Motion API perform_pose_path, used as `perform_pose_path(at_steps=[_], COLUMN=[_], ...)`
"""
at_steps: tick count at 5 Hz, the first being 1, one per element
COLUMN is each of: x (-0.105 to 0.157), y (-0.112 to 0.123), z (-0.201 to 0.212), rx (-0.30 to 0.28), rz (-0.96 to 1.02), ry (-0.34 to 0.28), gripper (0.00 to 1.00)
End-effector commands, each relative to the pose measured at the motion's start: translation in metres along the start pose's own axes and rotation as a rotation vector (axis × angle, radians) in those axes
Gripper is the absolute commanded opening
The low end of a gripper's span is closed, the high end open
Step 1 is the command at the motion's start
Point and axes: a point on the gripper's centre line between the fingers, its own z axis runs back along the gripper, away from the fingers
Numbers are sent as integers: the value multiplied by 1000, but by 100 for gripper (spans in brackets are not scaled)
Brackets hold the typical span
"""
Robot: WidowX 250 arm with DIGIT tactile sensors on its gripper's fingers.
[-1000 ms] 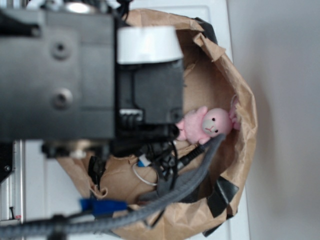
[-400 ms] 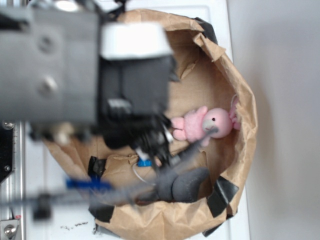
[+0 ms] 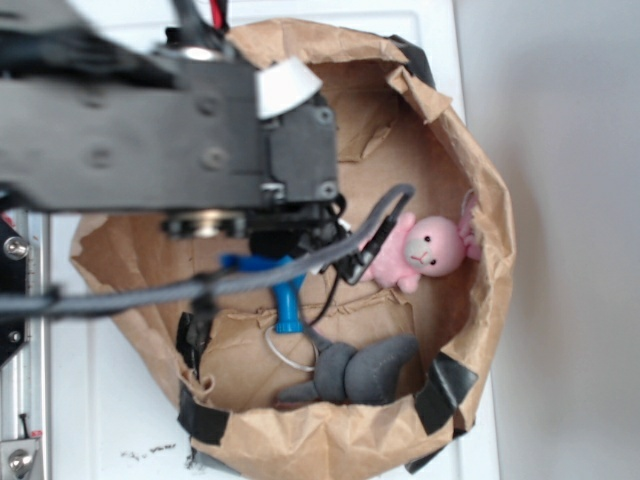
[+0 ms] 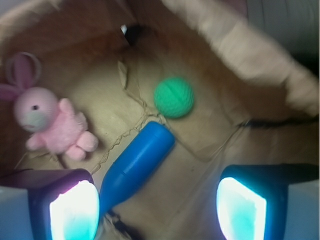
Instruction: Grab the green ball.
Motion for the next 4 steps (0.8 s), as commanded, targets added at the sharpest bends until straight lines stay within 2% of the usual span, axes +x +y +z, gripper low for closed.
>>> perform_pose_path(at_steps=[1, 2, 3, 4], x=[28, 39, 45, 55], y=[15, 28, 44, 56], z=[-47, -51, -41, -45], rx=[10, 24, 63, 84], rz=[155, 170, 208, 238], ry=[105, 28, -46, -81], gripper=[100, 100, 100, 100])
